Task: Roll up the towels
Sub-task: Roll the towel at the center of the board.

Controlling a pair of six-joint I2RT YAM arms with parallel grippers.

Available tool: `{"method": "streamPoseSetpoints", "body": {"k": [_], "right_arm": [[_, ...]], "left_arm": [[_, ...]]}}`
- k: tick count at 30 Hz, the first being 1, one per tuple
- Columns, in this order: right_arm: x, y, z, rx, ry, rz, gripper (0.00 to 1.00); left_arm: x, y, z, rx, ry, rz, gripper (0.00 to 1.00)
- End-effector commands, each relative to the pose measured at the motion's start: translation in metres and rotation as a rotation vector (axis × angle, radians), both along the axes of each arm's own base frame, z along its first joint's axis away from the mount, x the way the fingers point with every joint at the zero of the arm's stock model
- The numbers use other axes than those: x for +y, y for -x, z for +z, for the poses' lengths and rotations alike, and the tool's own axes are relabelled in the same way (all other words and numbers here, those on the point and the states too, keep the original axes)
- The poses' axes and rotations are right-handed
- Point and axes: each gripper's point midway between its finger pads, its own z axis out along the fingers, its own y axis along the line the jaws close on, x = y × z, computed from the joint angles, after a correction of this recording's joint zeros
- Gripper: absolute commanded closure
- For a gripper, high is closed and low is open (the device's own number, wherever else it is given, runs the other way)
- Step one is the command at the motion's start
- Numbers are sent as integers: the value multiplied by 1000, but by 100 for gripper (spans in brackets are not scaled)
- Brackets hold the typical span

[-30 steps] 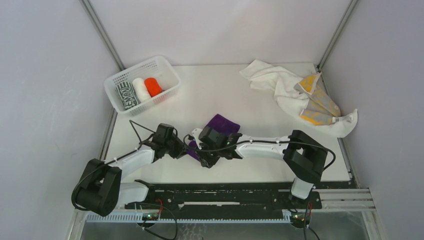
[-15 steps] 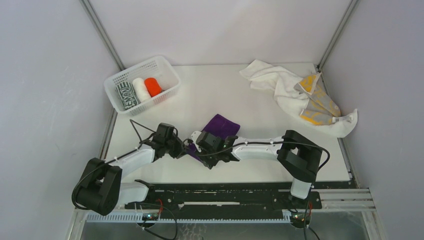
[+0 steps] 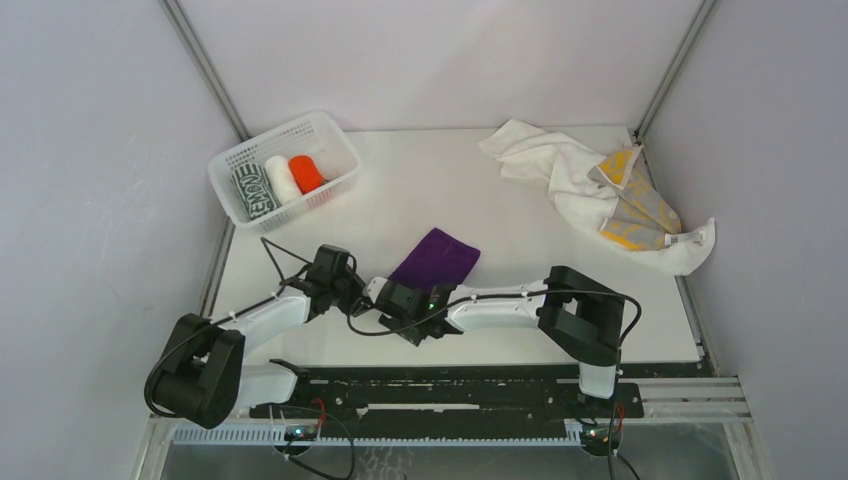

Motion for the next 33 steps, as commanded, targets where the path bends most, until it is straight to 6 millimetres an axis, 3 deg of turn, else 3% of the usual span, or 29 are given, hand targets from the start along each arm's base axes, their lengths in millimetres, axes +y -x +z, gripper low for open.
{"method": "streamPoseSetpoints", "body": {"k": [1,8,11,13,16,19,24,29,33], "right_arm": [[-7,5,-10,-31,90,27,63],[-32,9,-40,-40,241,4,65],[-38,12,-46,-16,267,8,74],[-36,15,-45,21,248,15,86],[-21,26,-33,125,138,35,100],[-3,35,-16,255,-12,54,100],[17,45,9,497,-243,59,100],[21,44,25,755,-461,17,100],[16,32,37,915,-627,-41,100]], "left_arm": [[22,28,-27,117,-138,-27,68],[23,27,-23,108,-139,-19,67],[24,25,-19,94,-139,-13,67],[24,24,-16,86,-137,-8,66],[26,23,-6,62,-132,1,63],[31,19,9,7,-132,27,57],[41,17,34,-75,-128,68,38],[42,23,48,-120,-101,68,27],[37,30,51,-130,-58,52,24]]}}
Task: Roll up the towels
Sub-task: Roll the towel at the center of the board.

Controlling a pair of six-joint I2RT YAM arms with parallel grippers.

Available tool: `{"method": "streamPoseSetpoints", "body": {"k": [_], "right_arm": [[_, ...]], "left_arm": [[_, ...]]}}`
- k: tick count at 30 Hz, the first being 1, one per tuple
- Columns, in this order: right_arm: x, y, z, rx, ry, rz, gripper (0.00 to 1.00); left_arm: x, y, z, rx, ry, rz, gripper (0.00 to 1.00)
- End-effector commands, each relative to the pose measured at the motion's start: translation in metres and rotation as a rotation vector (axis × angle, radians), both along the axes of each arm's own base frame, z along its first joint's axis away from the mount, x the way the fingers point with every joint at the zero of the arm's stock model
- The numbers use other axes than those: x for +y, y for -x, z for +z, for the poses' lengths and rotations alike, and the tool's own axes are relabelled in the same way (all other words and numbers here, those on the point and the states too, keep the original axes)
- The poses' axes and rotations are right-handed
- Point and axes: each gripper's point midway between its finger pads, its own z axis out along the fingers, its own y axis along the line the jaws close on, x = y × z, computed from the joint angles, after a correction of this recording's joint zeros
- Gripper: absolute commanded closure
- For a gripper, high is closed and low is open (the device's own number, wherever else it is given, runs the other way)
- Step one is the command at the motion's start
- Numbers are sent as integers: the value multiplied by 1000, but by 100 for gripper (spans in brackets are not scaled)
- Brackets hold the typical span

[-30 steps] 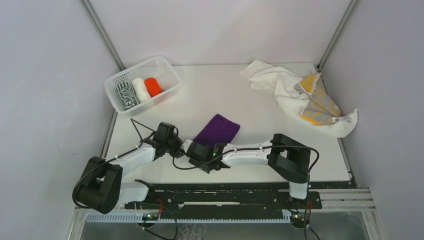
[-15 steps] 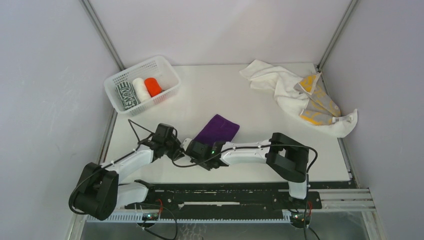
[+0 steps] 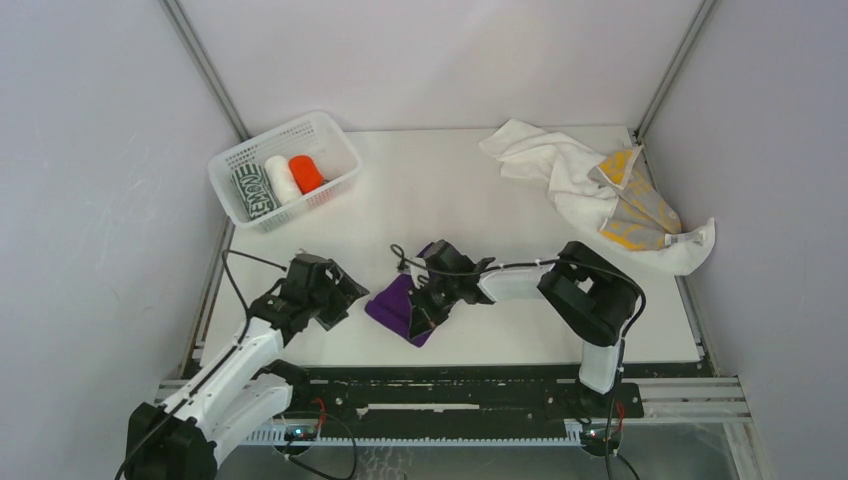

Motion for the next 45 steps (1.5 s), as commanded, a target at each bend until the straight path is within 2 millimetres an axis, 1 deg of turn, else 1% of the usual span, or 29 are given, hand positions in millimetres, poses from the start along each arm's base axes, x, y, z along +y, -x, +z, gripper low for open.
{"method": "streamPoseSetpoints", "body": {"k": [1,3,8,12,16,23,25,28,31,33,34,35,38,40,42,45], "right_arm": [[8,10,36,291,-260,-7,100],[5,4,37,358,-304,-48,100],[0,-9,33,507,-390,-144,100],[-5,-12,19,588,-398,-201,100],[-8,-11,8,625,-373,-235,100],[-11,-13,1,638,-349,-260,100],[-12,-12,0,638,-342,-262,100],[-12,-12,0,630,-335,-264,100],[-13,-11,-1,608,-310,-258,100],[-13,-10,-1,578,-287,-244,98],[-12,-10,2,557,-278,-233,97],[-11,-9,7,528,-273,-218,94],[-9,-9,19,401,-238,-178,82],[-10,-8,24,281,-170,-154,73],[-11,-10,31,116,-98,-133,64],[-14,-12,40,-123,5,-105,55]], "left_arm": [[-3,8,1,-5,29,-24,23],[-8,10,1,-13,64,-37,22],[-26,10,0,-30,157,-73,22],[-35,7,-1,-32,181,-89,22],[-39,2,-8,-15,172,-92,24],[-46,-7,-21,17,161,-95,33],[-47,-11,-24,16,156,-93,37],[-46,-13,-31,30,123,-93,45],[-45,-14,-36,37,89,-96,57],[-43,-16,-38,40,61,-96,64],[-43,-17,-38,41,51,-97,69],[-42,-17,-39,46,39,-98,72],[-38,-16,-35,57,3,-107,88],[-35,-14,-32,66,-18,-107,96],[-32,-12,-27,72,-35,-108,100],[-30,-8,-25,84,-43,-111,100]]}}
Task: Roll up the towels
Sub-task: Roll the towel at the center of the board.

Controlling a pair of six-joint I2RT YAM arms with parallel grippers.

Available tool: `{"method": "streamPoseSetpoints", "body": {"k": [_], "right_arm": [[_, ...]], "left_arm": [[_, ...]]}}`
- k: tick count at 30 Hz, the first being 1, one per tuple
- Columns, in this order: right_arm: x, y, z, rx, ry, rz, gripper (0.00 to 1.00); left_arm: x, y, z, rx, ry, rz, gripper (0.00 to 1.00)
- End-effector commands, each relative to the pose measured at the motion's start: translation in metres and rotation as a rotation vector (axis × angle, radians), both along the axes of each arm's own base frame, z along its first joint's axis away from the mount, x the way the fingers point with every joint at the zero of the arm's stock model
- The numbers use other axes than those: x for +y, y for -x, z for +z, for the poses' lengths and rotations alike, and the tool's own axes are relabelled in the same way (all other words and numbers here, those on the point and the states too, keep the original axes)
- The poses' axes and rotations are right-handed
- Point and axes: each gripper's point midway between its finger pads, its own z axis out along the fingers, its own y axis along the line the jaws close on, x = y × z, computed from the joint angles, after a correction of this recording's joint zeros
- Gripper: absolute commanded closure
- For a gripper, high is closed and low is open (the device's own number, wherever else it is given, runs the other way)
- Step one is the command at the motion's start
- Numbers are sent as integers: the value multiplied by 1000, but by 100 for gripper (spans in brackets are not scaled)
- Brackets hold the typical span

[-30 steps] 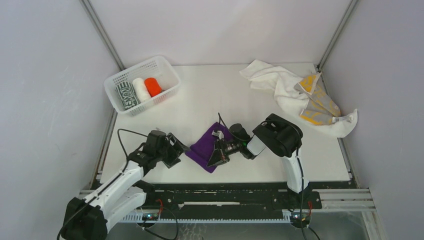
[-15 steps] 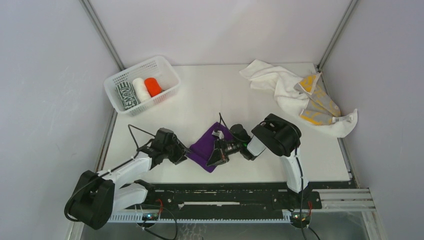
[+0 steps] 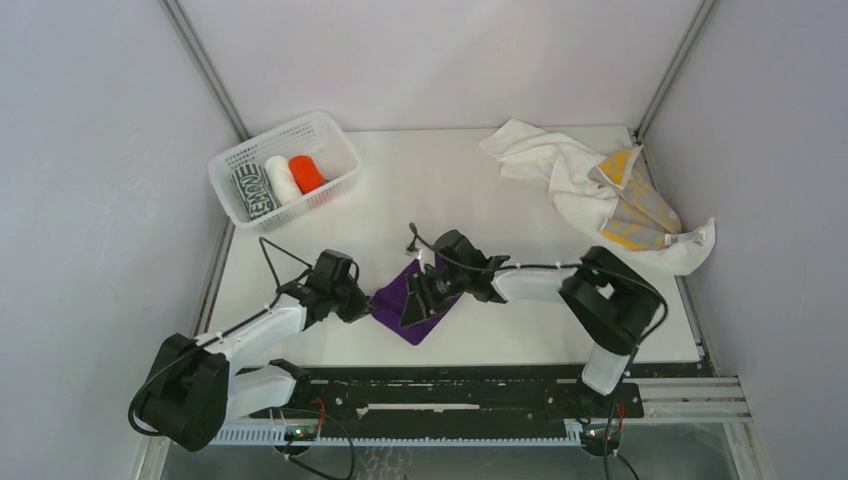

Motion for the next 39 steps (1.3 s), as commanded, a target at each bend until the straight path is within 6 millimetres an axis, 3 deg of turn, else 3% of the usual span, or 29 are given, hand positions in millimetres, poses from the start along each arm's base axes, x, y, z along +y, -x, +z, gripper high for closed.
{"method": "streamPoseSetpoints", "body": {"k": [1,5,11,17,25,33,39], "right_arm": [[-17,-4,4,-415,248,60,53],[-15,-11,11,-699,382,68,47],[2,1,16,-967,473,117,44],[11,12,7,-1095,527,176,43],[14,22,-24,-1166,632,272,46],[12,27,-39,-1173,691,321,66],[15,32,-34,-981,553,323,90]], "left_arm": [[7,-2,15,-18,-53,-11,100],[7,3,14,10,-56,-19,100],[10,7,17,36,-80,-31,100],[10,9,20,48,-83,-29,100],[11,10,19,60,-86,-25,99],[11,8,19,65,-90,-19,96],[12,1,31,31,-96,-8,86]]}}
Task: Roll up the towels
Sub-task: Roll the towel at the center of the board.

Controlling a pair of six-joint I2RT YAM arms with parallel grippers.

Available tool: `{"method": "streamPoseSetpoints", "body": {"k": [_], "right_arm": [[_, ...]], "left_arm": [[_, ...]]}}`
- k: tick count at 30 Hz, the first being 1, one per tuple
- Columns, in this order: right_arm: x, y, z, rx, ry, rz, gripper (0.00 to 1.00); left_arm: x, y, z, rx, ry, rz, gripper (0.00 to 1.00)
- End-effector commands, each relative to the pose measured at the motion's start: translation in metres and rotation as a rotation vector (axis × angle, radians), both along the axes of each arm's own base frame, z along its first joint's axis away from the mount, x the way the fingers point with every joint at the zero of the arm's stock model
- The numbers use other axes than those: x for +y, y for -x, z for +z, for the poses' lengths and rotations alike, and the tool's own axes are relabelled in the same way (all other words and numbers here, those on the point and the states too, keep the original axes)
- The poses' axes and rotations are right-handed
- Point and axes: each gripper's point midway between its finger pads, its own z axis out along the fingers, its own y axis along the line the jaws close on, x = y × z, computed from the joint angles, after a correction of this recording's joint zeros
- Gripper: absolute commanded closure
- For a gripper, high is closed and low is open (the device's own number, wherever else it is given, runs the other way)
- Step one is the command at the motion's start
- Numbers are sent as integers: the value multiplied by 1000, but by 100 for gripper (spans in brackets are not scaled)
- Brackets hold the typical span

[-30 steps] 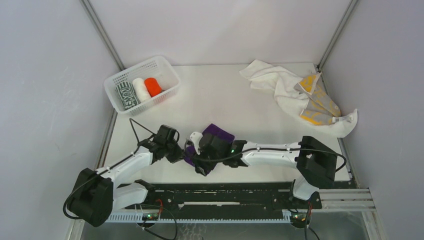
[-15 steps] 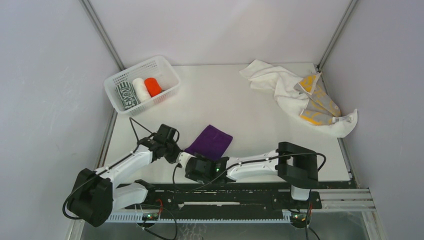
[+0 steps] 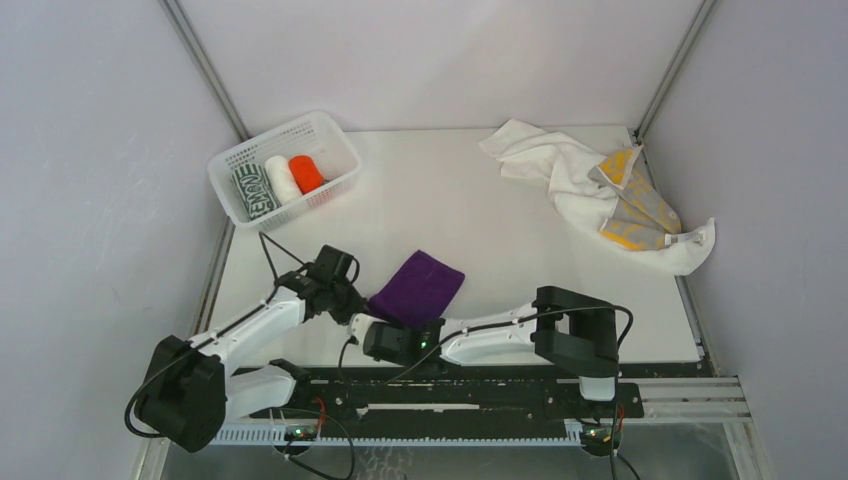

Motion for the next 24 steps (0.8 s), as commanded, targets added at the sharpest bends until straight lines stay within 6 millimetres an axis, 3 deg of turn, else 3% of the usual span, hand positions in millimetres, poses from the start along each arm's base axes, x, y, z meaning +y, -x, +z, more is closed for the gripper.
{"method": "streamPoseSetpoints", "body": {"k": [1,3,6,11,16,24], "right_arm": [[9,9,16,217,-130,10,92],[13,18,22,370,-202,34,96],[15,20,32,551,-313,37,100],[14,18,42,813,-490,19,100],[7,8,44,1036,-651,-48,100],[-7,-13,39,1312,-865,-205,100]], "left_arm": [[-3,-22,27,-95,-1,0,83],[-1,-24,34,-121,3,11,66],[2,-24,43,-156,12,33,51],[9,-20,50,-206,40,74,34],[5,-10,48,-218,97,69,27],[-12,-5,38,-214,212,55,24]]}}
